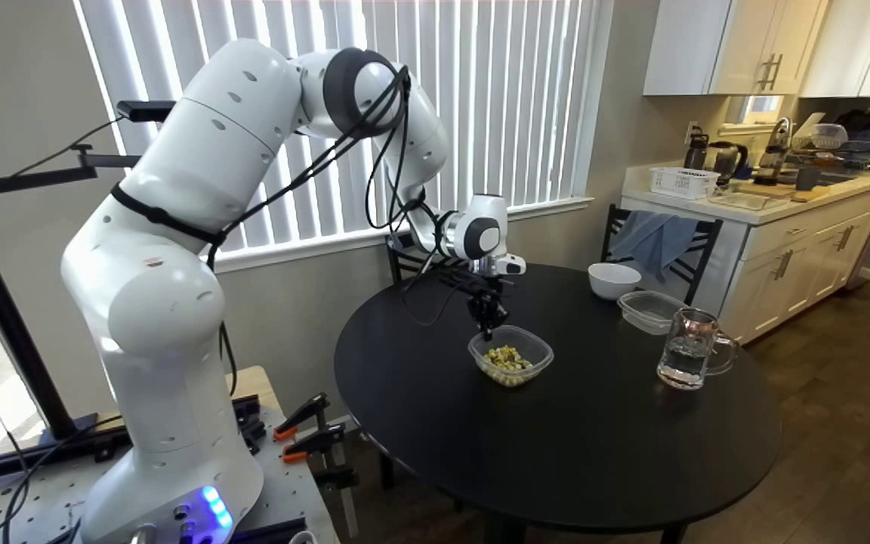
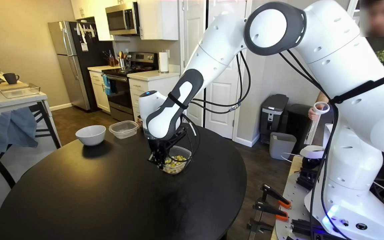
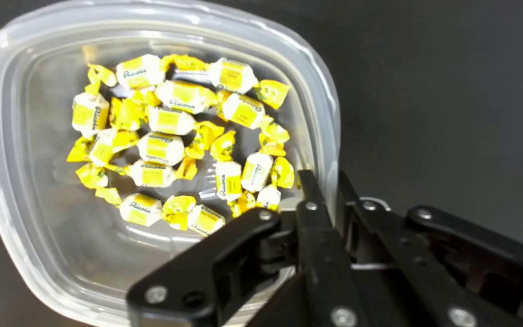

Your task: Pour out the contents of the bowl

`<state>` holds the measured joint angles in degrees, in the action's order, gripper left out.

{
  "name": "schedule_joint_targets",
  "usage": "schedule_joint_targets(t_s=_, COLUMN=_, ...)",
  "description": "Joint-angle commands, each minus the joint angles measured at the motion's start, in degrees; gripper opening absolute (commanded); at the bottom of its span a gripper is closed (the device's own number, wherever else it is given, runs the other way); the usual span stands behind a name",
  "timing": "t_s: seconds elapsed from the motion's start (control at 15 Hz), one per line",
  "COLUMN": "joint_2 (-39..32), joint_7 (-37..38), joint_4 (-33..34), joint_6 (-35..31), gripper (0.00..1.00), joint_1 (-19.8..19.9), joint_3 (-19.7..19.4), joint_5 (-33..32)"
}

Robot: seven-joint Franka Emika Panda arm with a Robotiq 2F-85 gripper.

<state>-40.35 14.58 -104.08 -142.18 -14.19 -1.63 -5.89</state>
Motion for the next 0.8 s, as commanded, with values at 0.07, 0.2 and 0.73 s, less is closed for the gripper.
schedule_joint_targets(t_s=0.07, joint_2=4.80, joint_7=0.03, joint_4=-1.37, joint_6=-0.66, gripper=0.03, joint_1=3.22, joint_3=1.54, joint_5=3.90)
schedule_joint_targets(t_s=0.2, joint_2=7.75, joint_7=-2.62, joint_4=-1.36, joint_6=-0.75, gripper=0.02, joint_1=7.03, joint_3=4.39, joint_5=9.38)
schedule_joint_targets(t_s=0.73, joint_2=12.13, joint_7=-26.97, joint_4=-0.70, joint_6=0.82, gripper=0.02, joint_1=22.52, joint_3=18.59, joint_5=38.56)
